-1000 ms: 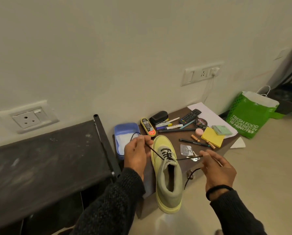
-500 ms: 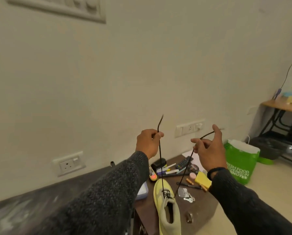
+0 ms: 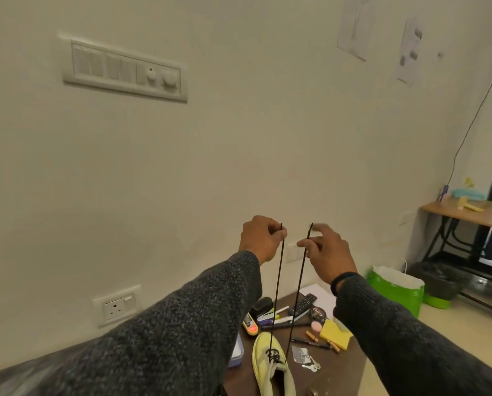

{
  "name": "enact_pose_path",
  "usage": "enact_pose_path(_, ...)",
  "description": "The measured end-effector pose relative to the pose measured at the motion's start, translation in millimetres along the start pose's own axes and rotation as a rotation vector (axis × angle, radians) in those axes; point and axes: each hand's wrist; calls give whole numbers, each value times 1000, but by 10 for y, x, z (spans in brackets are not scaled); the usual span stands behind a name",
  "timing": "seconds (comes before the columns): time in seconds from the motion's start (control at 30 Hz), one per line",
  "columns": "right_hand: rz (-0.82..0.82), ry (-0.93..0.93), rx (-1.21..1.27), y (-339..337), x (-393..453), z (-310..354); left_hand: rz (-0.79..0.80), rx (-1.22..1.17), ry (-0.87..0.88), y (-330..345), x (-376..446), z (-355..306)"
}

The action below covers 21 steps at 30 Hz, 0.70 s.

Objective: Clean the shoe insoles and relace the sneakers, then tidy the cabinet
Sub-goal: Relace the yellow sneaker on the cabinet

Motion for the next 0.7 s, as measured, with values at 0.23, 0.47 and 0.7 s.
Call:
enact_pose_path(0.23,95,49,126,-7,-32,163,57,88,81,-67,-12,-226)
enact_pose_path(0.47,176,156,504,42,-129,306,40,-88,14,-122,-122,-170)
enact_pose_path(0.7,153,286,691,134,-81,300,161,-95,-213,292,-503,575)
Point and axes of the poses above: each hand's wrist, its own x-axis towards the middle knuckle, its own y-axis out of the palm, z = x × y, and after that the axes turned 4 degrees about z, right-handed
